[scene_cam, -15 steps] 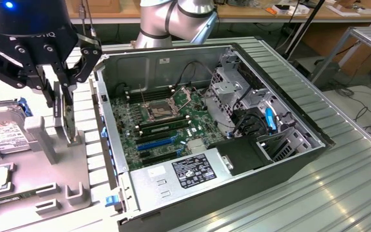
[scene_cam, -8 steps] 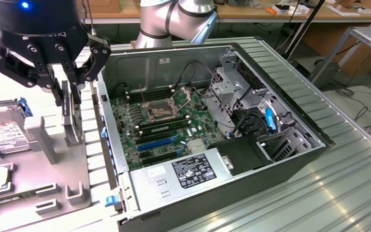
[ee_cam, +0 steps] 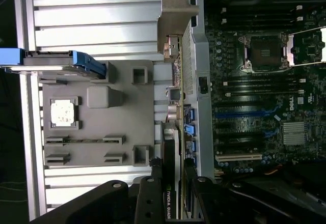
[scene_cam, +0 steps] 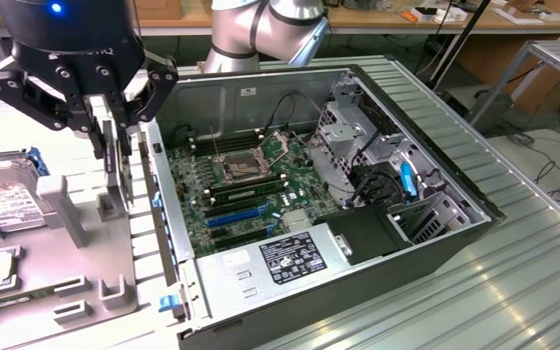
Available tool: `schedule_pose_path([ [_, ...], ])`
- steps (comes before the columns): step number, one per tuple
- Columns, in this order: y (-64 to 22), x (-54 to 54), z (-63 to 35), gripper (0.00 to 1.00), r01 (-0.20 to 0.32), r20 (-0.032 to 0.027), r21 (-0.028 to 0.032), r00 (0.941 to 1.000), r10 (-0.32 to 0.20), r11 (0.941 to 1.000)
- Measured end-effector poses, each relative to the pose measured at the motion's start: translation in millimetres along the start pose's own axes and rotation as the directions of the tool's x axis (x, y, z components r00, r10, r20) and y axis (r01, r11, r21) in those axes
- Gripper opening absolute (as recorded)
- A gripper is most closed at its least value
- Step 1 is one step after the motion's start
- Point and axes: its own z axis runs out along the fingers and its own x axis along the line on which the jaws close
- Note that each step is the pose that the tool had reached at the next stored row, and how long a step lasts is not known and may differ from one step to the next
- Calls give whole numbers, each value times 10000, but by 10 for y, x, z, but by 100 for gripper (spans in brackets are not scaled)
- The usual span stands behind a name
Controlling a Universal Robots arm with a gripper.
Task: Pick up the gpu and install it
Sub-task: 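Pick up the gpu and move the gpu toward the slot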
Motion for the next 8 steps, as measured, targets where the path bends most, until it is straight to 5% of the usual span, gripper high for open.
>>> schedule_pose_path([
  [8, 5, -100, 2, 27, -1, 1, -1, 10000, 1, 10000],
])
